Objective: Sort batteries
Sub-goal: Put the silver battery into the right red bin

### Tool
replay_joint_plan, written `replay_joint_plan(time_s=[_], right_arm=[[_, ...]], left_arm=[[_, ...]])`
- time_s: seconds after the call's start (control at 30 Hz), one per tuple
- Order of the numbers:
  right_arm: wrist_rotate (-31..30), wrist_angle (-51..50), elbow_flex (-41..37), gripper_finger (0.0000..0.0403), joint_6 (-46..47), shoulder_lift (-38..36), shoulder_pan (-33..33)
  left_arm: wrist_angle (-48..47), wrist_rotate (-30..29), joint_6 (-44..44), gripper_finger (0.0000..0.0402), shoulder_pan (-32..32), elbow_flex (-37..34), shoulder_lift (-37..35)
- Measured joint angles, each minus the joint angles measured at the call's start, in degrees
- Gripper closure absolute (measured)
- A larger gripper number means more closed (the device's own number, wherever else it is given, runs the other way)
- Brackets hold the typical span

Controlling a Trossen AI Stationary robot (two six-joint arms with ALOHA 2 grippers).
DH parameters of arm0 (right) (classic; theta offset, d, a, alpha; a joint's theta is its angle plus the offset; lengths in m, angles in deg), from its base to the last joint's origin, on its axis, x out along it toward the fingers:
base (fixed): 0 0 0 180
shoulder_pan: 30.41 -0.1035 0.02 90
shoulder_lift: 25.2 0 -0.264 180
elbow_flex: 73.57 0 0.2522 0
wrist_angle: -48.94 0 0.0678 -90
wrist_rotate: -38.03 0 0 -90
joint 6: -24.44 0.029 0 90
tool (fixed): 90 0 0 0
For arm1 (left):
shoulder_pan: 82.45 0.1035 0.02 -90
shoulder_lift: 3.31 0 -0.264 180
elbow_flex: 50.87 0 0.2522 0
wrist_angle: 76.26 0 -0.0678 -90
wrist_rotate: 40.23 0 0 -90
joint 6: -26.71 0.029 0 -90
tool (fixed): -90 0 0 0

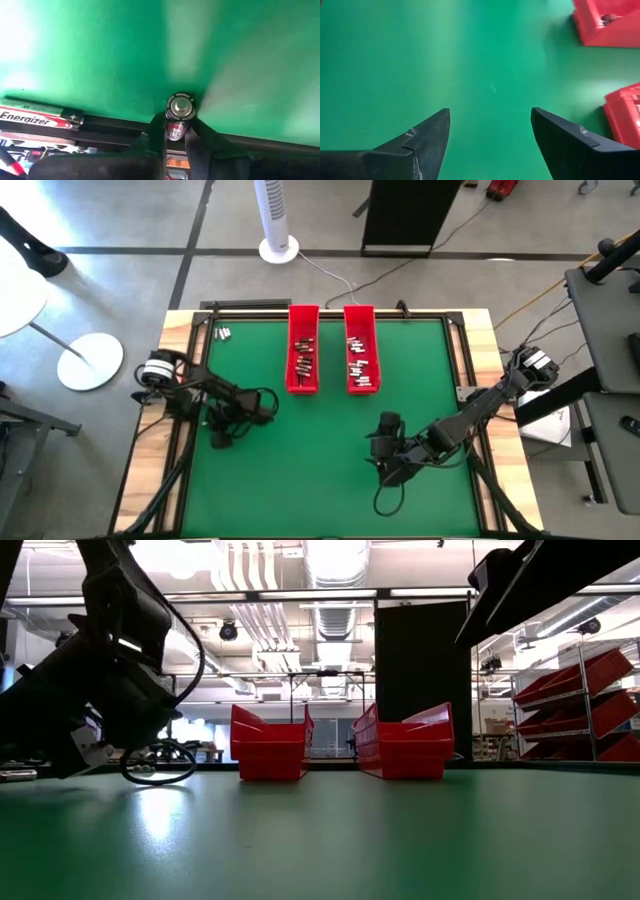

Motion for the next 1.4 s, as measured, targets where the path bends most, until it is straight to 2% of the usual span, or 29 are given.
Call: replay_joint_plan(time_s=[0.13,0.3,0.53,0.7,0.83,1.0,1.23,1.4], right_arm=[[1.50,-0.28,0.89,0.0140,-1.32,0.00,0.00],[3.02,-0.42,2.19,0.0152,-5.85,0.00,0.00],[2.96,-0.32,2.65,0.0160,-15.70,0.00,0.00],[2.75,-0.40,2.03,0.0157,-17.93,-0.02,-1.03],[2.80,0.19,0.29,0.0160,-20.78,-0.02,-7.11],[2.45,0.35,-1.58,0.0169,-16.57,-0.02,-17.00],[2.05,3.25,-4.66,0.0164,-4.71,-0.02,-31.35],[-1.85,3.19,-5.05,0.0161,3.16,-0.02,-42.02]], left_arm=[[0.41,2.60,-3.30,0.0365,-1.98,3.15,-0.37],[3.26,7.53,-9.91,0.0365,-4.19,10.40,-0.62],[9.77,13.13,-29.66,0.0366,-6.46,22.00,-0.59],[12.19,14.72,-43.93,0.0366,-8.38,29.28,0.64],[13.32,14.37,-54.38,0.0366,-9.94,34.03,2.63],[19.42,14.24,-65.95,0.0366,-11.26,39.48,7.54],[21.17,15.25,-72.36,0.0366,-10.93,50.99,19.53],[18.83,18.67,-75.96,0.0366,-10.54,59.41,27.67]])
